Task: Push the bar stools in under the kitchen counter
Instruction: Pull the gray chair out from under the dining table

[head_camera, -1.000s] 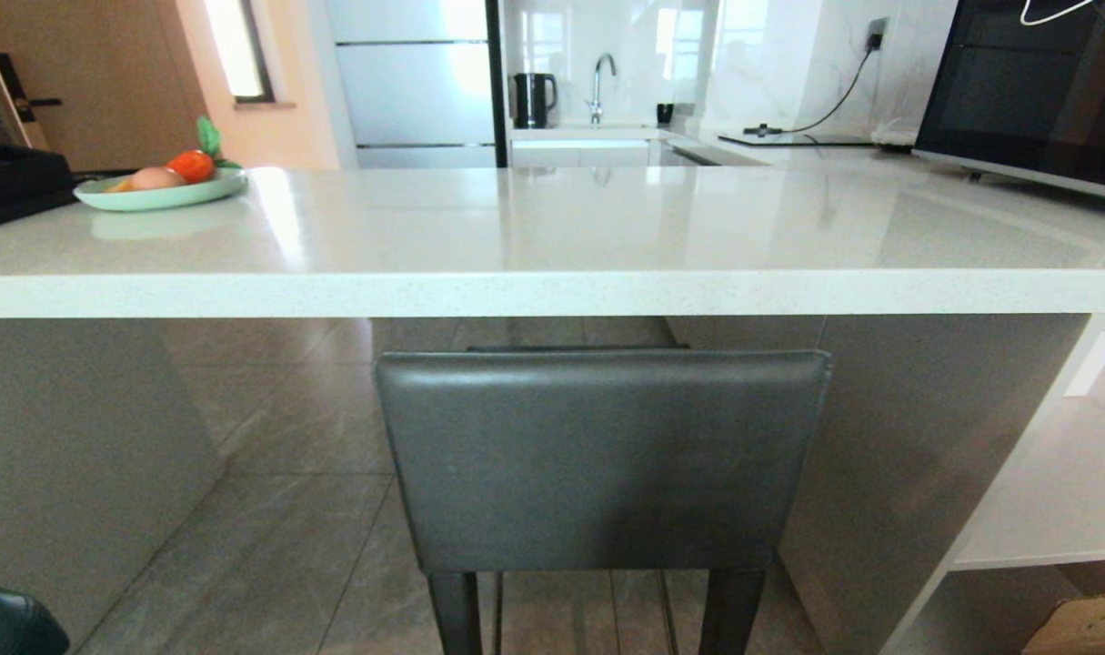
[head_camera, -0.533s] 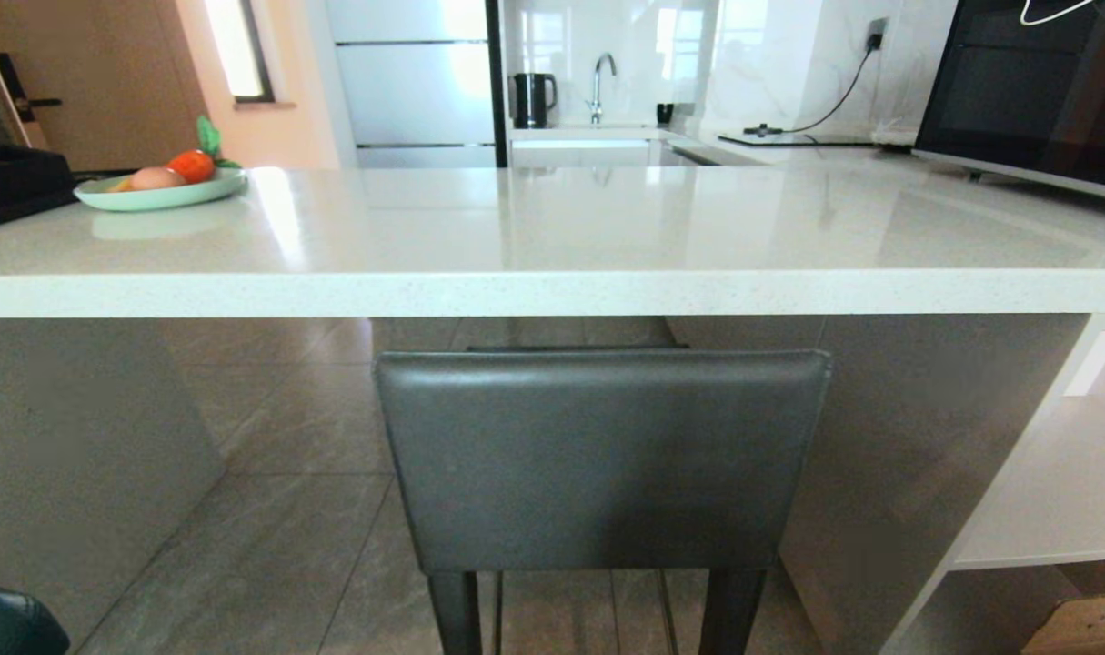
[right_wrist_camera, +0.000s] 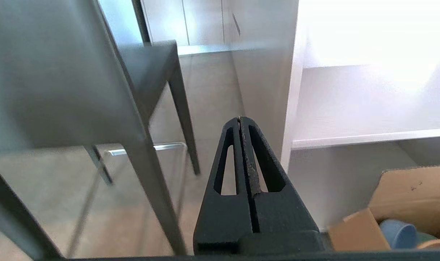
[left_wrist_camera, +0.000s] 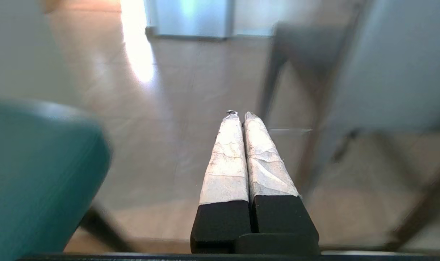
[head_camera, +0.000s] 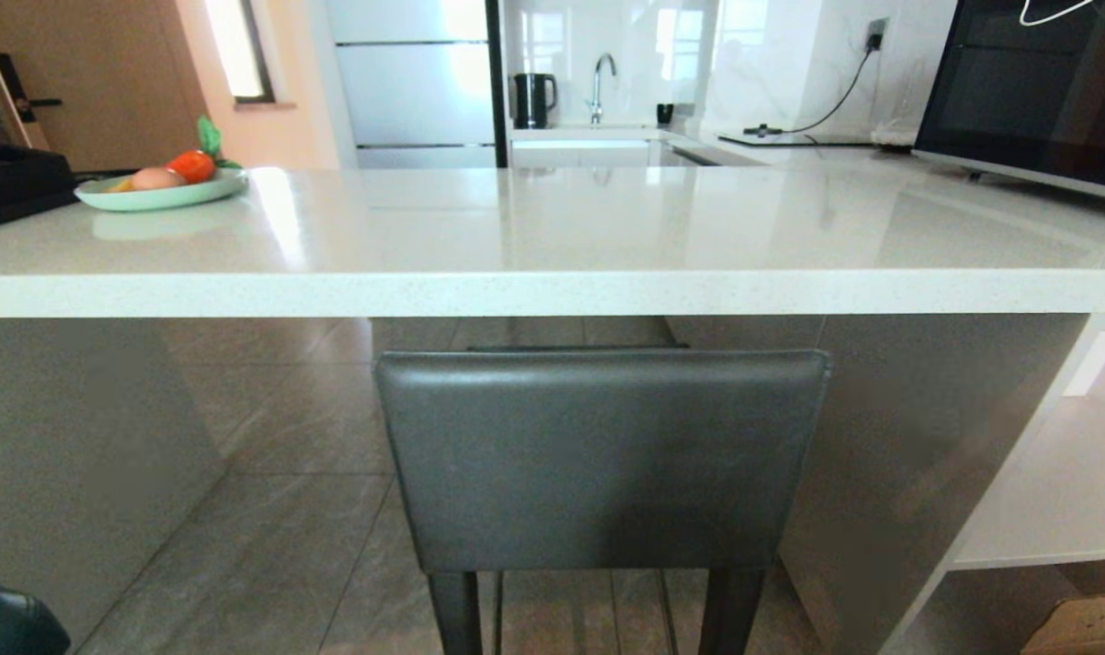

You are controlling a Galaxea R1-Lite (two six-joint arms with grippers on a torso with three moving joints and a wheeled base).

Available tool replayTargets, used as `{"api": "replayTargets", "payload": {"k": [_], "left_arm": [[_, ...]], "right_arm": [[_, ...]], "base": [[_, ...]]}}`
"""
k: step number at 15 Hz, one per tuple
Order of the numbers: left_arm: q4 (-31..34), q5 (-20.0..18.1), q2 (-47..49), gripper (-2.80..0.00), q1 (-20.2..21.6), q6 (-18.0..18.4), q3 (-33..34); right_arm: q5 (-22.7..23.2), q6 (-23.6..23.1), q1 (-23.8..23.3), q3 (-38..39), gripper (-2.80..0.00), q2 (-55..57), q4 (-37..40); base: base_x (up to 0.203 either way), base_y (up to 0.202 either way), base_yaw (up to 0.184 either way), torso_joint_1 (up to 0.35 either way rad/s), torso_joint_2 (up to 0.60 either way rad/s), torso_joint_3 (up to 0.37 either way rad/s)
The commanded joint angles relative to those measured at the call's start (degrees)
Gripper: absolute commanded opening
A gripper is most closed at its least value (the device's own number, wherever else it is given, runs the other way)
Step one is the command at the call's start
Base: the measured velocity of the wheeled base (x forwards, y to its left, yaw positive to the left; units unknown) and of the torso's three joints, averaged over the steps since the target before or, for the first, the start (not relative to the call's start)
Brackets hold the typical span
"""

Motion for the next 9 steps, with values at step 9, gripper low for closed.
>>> {"api": "replayTargets", "payload": {"k": [9], "left_arm": [[-24.2, -6.24, 55.25, -2.8, -11.88, -10.24, -16.4]], "right_arm": [[11.52, 6.77, 7.19, -14.67, -2.8, 44.98, -11.73]], "base": [[0.0, 0.0, 0.0, 0.0, 0.0, 0.0]]}}
